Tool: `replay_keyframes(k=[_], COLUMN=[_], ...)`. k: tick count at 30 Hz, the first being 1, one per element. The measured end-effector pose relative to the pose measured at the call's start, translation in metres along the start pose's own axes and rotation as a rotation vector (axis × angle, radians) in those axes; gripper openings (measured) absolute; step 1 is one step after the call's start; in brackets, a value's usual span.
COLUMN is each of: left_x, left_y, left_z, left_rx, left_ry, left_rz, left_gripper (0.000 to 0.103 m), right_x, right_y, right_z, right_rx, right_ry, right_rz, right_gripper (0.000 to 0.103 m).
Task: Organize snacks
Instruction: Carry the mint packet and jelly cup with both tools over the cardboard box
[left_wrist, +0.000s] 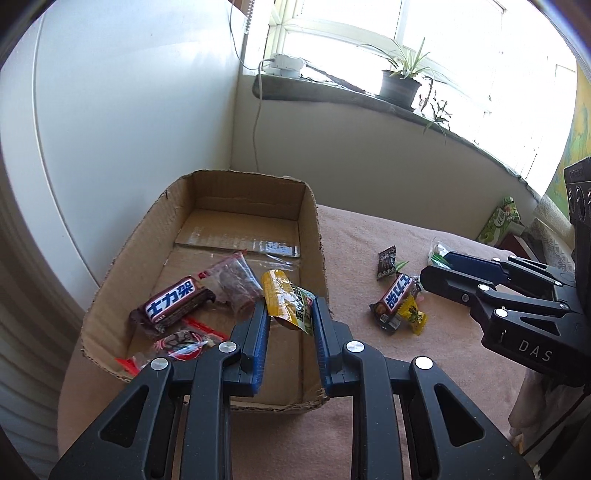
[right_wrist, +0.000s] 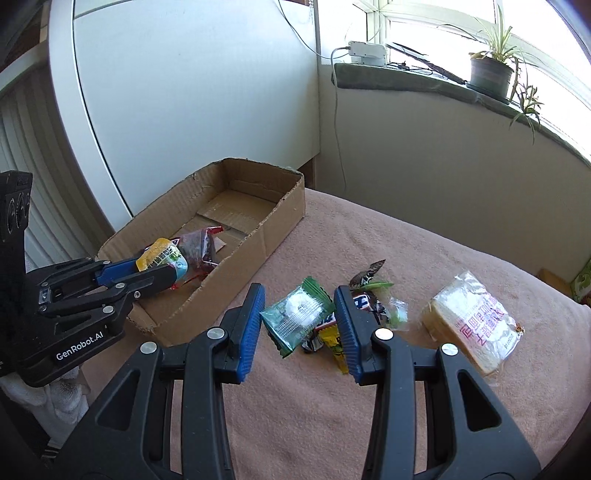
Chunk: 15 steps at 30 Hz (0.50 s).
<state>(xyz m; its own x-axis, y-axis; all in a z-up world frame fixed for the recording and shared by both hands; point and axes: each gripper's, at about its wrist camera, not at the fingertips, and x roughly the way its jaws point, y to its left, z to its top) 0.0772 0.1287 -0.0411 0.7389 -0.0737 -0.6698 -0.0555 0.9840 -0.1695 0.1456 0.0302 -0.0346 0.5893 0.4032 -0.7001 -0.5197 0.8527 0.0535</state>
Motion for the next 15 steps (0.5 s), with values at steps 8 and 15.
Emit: replay_keyframes(k=[8, 15], left_x=[0.001, 0.001], left_y=[0.019, 0.027], left_z=[-0.001, -0.001], left_rx=[-0.036, -0.058], left_ry=[0.006, 0.009], left_rz=[0.021, 0.026], left_gripper=[0.021, 0.021], right_x=[0.021, 0.041], right_y=[0.031, 0.056], right_z=[0.025, 0.038], right_rx=[-0.061, -0.108], right_ry=[-0.001, 0.012], right_rz=[0.046, 0.076], right_gripper=[0.041, 0.041])
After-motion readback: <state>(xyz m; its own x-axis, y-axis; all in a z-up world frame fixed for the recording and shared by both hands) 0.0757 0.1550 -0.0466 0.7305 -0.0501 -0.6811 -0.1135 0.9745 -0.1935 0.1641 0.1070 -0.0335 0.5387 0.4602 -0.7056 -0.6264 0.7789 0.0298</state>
